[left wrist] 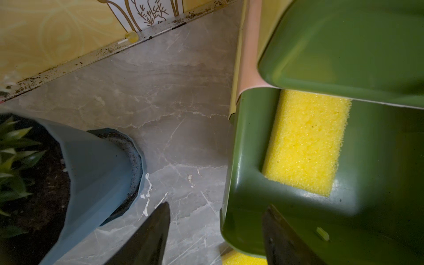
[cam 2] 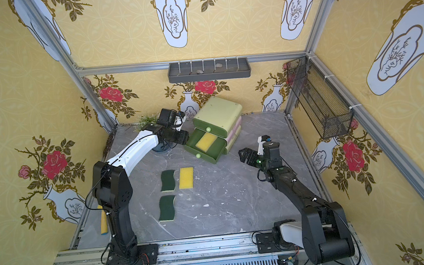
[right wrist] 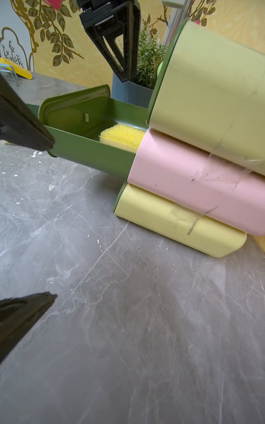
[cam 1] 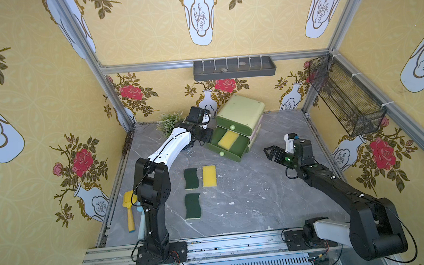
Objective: Take the sponge out of the drawer
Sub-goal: Open the drawer in the storage box.
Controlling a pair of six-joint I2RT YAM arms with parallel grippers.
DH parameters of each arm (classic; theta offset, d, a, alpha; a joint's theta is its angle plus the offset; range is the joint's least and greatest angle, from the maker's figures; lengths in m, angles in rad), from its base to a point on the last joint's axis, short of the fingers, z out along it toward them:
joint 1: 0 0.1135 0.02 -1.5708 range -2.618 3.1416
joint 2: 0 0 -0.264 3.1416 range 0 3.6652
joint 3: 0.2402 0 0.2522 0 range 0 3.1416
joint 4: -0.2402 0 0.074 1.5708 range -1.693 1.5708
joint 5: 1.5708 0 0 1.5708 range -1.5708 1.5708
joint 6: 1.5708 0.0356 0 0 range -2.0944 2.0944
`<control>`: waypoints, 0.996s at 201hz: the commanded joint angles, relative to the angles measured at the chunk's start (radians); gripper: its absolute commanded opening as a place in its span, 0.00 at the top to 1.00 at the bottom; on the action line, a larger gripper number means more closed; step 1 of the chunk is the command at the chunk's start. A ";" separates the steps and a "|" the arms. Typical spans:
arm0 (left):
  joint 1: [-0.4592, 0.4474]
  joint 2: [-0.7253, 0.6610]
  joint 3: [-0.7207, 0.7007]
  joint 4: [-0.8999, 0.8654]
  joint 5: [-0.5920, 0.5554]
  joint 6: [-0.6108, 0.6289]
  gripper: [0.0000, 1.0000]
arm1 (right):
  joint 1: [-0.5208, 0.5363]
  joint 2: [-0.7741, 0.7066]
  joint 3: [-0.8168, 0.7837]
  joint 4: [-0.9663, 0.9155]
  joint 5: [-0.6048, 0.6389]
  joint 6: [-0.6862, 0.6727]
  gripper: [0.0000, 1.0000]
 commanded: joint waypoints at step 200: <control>-0.001 0.164 0.138 -0.046 0.075 0.006 0.64 | 0.000 0.016 0.004 0.036 -0.018 -0.006 0.01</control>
